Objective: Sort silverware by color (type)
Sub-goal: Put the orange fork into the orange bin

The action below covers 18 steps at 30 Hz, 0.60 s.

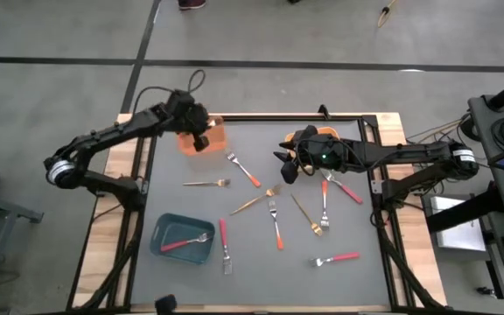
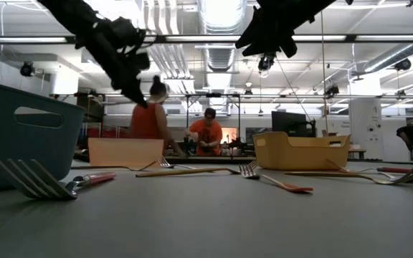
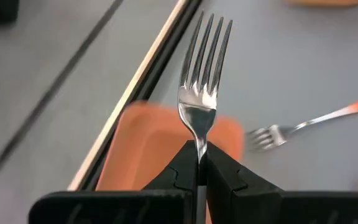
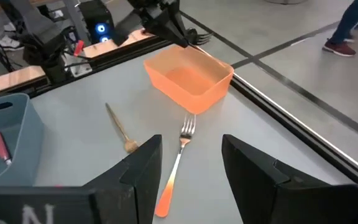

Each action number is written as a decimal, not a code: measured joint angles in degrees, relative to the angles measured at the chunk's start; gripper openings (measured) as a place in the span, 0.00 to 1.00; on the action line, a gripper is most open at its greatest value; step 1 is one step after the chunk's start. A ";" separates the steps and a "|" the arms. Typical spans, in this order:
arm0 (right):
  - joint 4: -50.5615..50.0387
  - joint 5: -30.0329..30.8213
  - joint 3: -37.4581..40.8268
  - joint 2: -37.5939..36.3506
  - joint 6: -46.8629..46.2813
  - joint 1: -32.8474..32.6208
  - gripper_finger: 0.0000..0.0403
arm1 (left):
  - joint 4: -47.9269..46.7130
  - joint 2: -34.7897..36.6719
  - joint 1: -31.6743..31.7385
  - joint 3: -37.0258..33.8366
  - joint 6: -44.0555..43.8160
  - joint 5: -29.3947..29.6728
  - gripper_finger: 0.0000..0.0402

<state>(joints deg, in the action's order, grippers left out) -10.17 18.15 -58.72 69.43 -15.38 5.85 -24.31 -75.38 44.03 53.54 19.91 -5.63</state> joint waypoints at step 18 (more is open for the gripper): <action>-2.01 0.04 0.01 0.00 4.38 4.86 0.40 | -13.50 -15.22 5.84 11.32 5.73 0.45 0.00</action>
<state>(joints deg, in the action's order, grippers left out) -12.18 18.19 -58.71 69.43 -11.00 10.71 -37.81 -90.60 49.86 64.86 25.64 -5.18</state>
